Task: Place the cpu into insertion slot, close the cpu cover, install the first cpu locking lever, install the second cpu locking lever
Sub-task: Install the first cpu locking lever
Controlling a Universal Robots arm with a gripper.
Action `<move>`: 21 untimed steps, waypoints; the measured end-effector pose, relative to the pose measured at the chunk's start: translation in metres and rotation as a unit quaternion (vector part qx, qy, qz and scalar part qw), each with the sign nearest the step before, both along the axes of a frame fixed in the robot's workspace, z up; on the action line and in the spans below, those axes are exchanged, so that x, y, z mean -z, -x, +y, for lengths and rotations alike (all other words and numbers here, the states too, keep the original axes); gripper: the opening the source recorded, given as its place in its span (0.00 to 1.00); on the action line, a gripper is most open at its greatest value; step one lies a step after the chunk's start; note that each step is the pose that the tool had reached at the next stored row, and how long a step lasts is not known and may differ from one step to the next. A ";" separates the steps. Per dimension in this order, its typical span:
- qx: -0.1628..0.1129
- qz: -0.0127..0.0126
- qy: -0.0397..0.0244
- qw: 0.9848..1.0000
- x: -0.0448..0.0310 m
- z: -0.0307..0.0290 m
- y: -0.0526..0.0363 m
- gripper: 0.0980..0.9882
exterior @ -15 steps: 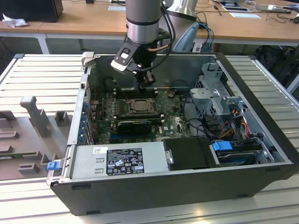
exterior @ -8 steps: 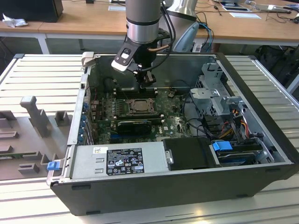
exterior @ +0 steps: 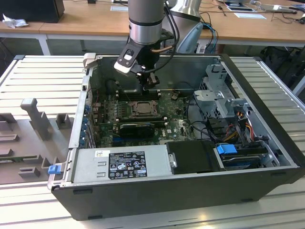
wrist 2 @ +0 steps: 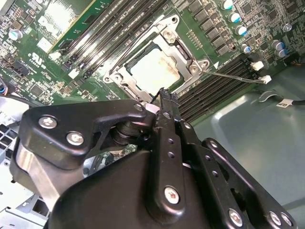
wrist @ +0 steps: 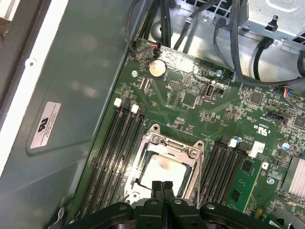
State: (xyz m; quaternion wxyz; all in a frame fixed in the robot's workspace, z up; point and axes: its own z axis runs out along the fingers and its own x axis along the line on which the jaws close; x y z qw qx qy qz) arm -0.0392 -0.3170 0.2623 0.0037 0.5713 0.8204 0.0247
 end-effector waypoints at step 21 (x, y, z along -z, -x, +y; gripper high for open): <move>-0.044 0.000 0.000 0.999 0.0000 0.0000 0.0000 0.01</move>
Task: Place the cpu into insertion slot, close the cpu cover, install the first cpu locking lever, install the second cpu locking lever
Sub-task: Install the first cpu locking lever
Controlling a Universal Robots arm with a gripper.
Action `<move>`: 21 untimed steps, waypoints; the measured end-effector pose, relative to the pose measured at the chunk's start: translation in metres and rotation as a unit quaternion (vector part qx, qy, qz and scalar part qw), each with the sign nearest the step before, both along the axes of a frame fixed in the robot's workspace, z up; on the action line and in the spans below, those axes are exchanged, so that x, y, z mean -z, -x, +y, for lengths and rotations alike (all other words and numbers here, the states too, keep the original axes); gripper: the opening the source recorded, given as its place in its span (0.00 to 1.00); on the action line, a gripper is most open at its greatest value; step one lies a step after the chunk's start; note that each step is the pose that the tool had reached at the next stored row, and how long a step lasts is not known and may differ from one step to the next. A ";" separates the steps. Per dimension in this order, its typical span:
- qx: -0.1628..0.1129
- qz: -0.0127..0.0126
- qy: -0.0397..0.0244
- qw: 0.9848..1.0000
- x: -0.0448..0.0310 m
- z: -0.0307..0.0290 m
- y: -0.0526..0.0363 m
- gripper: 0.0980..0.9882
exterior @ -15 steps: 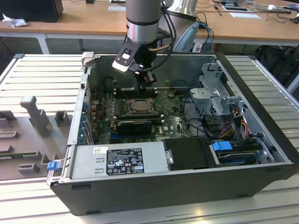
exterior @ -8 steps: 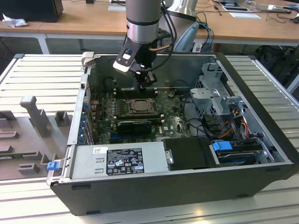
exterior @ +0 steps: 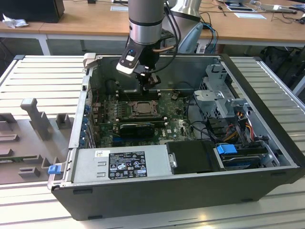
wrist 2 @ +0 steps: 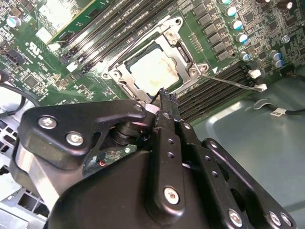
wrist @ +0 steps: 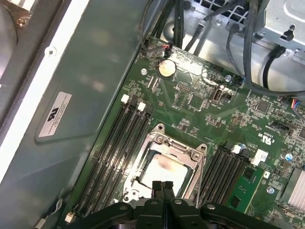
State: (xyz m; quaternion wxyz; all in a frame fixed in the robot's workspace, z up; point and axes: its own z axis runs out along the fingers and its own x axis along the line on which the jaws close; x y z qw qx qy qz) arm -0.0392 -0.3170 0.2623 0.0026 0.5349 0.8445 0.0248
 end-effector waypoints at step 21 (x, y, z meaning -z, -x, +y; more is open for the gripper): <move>-0.035 0.000 0.000 0.999 0.0000 0.0000 0.0000 0.01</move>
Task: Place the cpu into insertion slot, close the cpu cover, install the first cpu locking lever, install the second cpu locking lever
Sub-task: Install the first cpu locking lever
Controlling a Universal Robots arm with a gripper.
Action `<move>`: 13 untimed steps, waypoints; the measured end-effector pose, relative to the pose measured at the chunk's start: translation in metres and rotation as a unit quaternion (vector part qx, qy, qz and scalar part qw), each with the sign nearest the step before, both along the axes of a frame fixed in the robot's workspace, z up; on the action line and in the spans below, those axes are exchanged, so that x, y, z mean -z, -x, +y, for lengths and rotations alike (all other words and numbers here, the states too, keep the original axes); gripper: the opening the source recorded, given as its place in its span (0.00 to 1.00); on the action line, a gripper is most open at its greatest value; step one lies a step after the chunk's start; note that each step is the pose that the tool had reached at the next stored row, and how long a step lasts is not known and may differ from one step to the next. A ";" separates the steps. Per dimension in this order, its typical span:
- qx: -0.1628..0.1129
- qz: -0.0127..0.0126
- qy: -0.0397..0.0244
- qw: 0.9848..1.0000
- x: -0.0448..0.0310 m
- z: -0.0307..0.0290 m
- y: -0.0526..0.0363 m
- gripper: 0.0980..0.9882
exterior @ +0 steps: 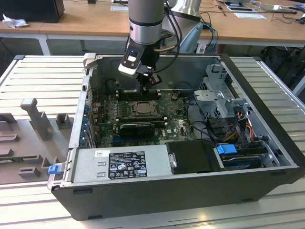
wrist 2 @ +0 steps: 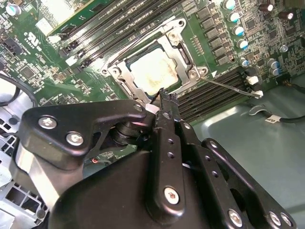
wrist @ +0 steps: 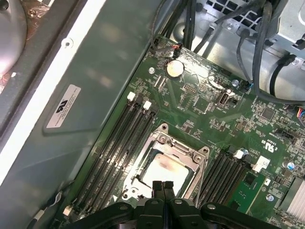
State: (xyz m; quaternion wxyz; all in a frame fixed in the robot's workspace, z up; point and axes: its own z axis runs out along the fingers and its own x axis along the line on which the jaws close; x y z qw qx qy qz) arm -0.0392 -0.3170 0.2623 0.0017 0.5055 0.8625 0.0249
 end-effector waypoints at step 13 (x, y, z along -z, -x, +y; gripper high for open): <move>-0.025 0.000 0.000 1.000 0.0000 0.0000 0.0000 0.01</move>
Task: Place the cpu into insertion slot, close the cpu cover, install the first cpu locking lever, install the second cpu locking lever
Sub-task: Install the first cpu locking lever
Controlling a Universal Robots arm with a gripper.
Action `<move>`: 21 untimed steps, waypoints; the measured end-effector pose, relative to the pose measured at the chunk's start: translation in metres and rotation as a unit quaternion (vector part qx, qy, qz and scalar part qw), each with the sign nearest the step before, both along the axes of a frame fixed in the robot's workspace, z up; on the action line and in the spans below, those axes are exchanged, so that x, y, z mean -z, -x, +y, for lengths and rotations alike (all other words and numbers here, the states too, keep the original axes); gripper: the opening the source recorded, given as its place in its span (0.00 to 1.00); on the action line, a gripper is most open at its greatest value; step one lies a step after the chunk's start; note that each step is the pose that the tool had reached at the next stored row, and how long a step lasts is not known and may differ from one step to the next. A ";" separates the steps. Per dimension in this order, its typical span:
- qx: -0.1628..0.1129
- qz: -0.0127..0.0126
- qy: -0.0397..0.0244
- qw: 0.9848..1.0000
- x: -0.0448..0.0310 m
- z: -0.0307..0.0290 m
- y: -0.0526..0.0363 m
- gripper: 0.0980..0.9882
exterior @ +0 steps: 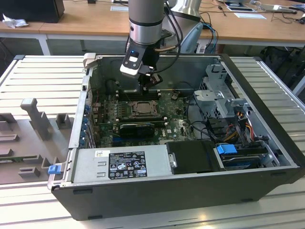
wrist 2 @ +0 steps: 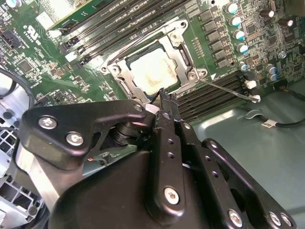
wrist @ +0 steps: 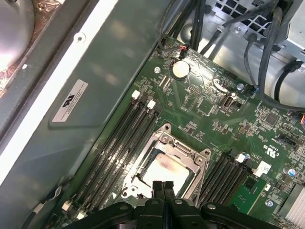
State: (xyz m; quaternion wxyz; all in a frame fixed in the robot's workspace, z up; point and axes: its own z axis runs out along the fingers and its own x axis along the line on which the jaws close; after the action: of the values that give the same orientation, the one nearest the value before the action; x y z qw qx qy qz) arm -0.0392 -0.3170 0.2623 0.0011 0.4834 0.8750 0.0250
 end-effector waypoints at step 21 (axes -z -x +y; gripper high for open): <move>-0.147 0.000 0.000 0.989 0.0000 0.0000 0.0000 0.01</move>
State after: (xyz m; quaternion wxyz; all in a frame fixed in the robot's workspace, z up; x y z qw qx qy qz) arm -0.0392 -0.3170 0.2623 -0.0026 0.3498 0.9365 0.0247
